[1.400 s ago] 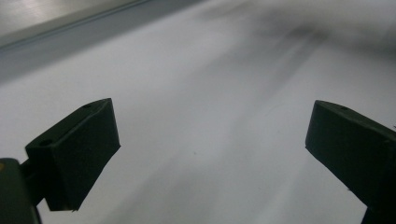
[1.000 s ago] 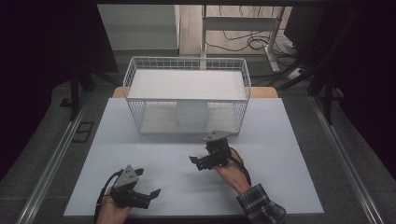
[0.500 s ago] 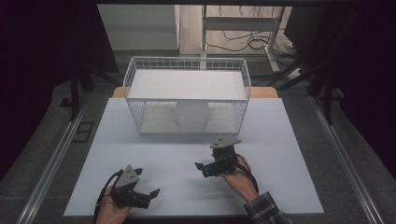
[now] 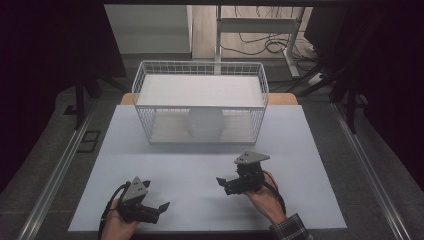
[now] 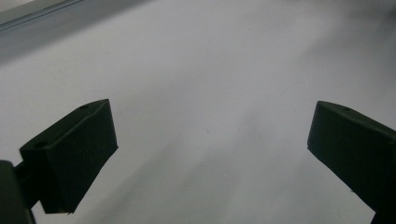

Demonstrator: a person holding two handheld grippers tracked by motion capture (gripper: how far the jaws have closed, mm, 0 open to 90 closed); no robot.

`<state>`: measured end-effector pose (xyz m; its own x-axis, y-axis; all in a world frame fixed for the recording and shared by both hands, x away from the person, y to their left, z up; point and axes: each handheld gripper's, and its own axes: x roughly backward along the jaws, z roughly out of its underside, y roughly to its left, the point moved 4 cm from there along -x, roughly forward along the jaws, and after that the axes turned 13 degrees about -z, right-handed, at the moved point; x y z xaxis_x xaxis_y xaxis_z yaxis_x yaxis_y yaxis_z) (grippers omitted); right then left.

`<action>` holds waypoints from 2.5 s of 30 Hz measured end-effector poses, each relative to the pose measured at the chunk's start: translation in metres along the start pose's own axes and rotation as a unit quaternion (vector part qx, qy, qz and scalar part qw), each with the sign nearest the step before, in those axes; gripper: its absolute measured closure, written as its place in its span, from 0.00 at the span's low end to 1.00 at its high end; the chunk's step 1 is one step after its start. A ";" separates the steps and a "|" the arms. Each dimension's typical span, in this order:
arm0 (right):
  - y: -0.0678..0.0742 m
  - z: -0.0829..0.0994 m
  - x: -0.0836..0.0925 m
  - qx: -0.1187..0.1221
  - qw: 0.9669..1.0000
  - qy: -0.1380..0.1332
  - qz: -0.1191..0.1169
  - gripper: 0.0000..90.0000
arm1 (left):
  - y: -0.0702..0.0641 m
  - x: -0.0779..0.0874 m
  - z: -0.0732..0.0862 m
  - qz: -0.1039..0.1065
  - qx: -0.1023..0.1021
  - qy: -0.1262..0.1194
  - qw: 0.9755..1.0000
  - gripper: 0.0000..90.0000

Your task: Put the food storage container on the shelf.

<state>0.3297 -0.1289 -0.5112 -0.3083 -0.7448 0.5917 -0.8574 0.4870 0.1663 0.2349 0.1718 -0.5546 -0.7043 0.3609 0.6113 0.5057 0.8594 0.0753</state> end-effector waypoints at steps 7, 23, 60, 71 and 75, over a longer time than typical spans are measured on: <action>0.004 0.004 0.010 -0.004 1.000 -0.004 0.003 0.00 | 0.002 0.003 0.001 -0.010 -0.003 -0.001 1.000 0.01; 0.005 0.022 0.033 -0.021 1.000 -0.002 0.009 0.00 | 0.016 0.018 0.010 -0.027 0.015 -0.005 1.000 0.01; 0.014 0.060 0.084 -0.022 0.998 -0.009 0.051 0.00 | 0.037 0.049 0.033 -0.059 0.042 -0.020 0.997 0.01; 0.013 0.073 0.096 -0.035 0.997 -0.010 0.061 0.00 | 0.043 0.052 0.037 -0.065 0.050 -0.020 0.996 0.01; 0.012 0.077 0.101 -0.039 0.997 -0.011 0.068 0.00 | 0.045 0.055 0.039 -0.071 0.049 -0.018 0.996 0.01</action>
<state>0.2567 -0.2336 -0.5096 -0.4300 -0.6785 0.5956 -0.7723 0.6181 0.1465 0.1998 0.2447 -0.5487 -0.7840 0.2436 0.5710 0.3495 0.9333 0.0818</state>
